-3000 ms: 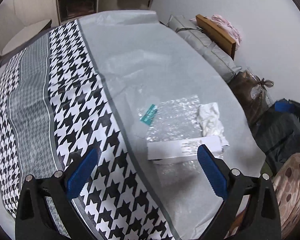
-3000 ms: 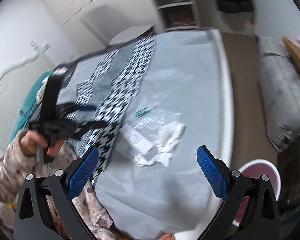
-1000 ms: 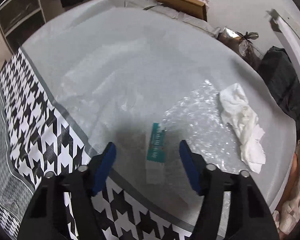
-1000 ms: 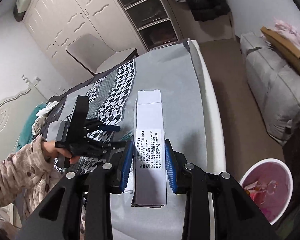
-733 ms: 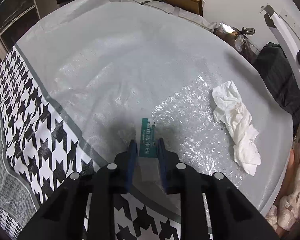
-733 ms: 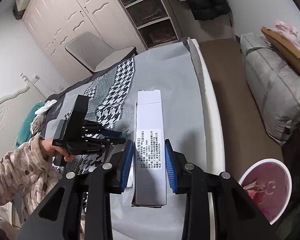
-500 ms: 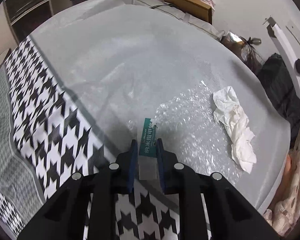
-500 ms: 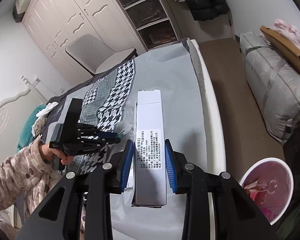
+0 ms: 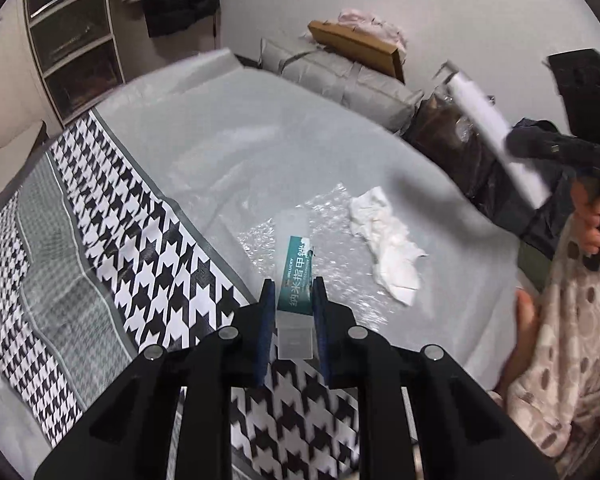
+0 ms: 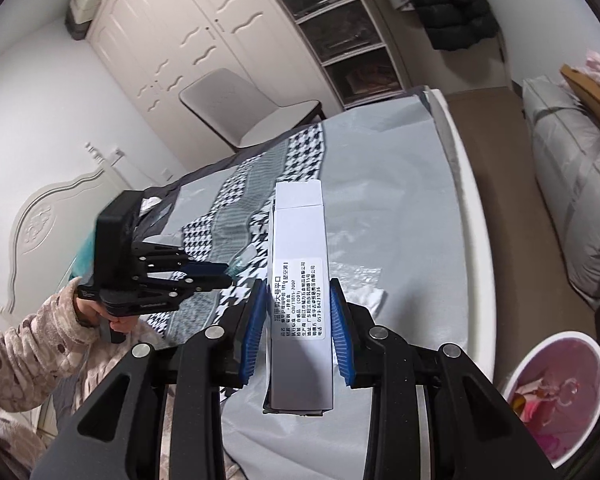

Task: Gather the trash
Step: 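Carry the white carton and teal-labelled packet over the wastebasket, then open both tools to drop the carton and packet into the wastebasket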

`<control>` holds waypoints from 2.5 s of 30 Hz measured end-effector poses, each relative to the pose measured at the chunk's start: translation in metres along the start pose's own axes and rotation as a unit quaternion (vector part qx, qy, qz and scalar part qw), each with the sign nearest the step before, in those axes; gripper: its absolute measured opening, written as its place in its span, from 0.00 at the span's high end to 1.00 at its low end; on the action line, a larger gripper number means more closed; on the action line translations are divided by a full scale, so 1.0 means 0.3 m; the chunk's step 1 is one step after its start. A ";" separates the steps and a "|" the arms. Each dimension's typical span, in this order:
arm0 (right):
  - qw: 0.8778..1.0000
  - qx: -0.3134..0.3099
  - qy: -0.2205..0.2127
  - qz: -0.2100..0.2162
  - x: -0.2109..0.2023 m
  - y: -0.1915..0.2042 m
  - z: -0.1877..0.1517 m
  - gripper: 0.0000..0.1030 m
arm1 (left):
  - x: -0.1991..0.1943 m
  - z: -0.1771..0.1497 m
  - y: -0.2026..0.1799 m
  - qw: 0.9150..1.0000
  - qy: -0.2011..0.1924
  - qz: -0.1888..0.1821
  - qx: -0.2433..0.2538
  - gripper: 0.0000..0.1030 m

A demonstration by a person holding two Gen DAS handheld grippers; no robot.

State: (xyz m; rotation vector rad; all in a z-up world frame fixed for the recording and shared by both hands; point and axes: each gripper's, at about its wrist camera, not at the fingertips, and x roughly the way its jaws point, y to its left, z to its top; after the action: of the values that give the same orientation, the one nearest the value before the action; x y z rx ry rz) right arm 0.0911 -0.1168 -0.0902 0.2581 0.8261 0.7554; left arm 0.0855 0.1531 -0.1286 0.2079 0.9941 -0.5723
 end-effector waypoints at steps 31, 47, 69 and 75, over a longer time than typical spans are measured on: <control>0.993 -0.043 -0.067 -0.089 -0.669 -0.002 -0.019 0.71 | -0.258 0.253 -0.427 0.992 -0.088 -0.051 0.076 0.82; 0.985 0.049 -0.085 -0.144 -0.942 -0.332 -0.239 0.71 | 0.084 0.451 -0.796 0.981 -0.029 -0.124 0.147 0.82; 0.973 0.198 -0.015 -0.118 -0.692 -0.911 -0.484 0.71 | 0.831 0.554 -1.083 0.953 0.143 -0.168 0.208 0.82; 0.969 0.226 -0.003 -0.100 -0.562 -1.032 -0.489 0.71 | 0.946 0.547 -1.077 0.950 0.166 -0.168 0.206 0.82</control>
State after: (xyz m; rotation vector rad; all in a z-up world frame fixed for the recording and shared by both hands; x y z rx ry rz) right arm 0.0642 -0.4662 -0.2417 0.5743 0.9971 0.3683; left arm 0.1472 -0.2870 -0.2484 0.5252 1.2390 -1.0834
